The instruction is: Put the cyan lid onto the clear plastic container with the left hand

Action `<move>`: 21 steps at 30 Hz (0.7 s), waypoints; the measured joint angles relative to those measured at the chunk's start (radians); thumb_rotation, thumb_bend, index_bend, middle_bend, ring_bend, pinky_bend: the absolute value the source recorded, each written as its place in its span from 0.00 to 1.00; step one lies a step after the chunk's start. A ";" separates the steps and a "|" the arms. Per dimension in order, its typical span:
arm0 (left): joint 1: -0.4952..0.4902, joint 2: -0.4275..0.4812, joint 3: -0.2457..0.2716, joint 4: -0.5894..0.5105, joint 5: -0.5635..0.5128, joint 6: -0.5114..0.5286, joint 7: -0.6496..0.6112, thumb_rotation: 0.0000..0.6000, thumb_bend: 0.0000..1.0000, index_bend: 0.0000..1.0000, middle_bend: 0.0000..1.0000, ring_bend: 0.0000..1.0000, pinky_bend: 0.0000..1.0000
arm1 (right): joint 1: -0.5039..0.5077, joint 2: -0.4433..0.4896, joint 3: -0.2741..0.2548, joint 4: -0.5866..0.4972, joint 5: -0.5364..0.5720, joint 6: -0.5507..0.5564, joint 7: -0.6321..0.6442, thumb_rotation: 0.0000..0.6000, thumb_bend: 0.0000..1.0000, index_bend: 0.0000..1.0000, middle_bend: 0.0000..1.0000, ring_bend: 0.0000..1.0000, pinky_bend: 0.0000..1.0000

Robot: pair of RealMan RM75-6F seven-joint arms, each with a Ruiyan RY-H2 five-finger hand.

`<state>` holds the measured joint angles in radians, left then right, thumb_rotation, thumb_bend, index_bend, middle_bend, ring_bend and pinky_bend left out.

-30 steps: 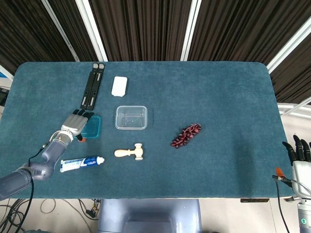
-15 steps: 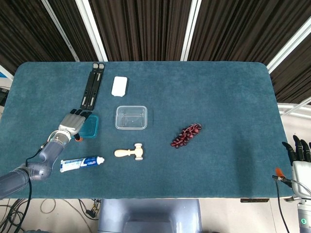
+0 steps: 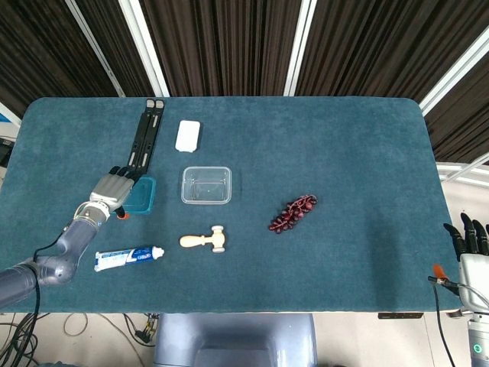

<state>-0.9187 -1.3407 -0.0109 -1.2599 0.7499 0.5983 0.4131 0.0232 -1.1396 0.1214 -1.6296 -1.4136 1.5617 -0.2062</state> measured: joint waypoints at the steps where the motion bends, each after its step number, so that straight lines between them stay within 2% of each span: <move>1: -0.005 0.010 -0.001 -0.012 -0.010 0.004 0.006 1.00 0.33 0.00 0.35 0.00 0.05 | 0.000 0.000 0.000 0.000 0.000 0.000 -0.001 1.00 0.29 0.18 0.04 0.03 0.00; 10: -0.087 0.078 -0.022 -0.129 -0.129 0.026 0.065 1.00 0.33 0.00 0.35 0.00 0.05 | -0.001 -0.001 0.001 -0.001 -0.001 0.004 0.000 1.00 0.29 0.18 0.04 0.03 0.00; 21: -0.268 0.082 -0.029 -0.194 -0.388 0.050 0.172 1.00 0.33 0.00 0.35 0.00 0.05 | -0.001 0.000 0.004 -0.003 0.006 0.002 0.006 1.00 0.29 0.18 0.04 0.03 0.00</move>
<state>-1.1865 -1.2583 -0.0404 -1.4540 0.3619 0.6480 0.5848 0.0217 -1.1401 0.1252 -1.6324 -1.4072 1.5633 -0.2000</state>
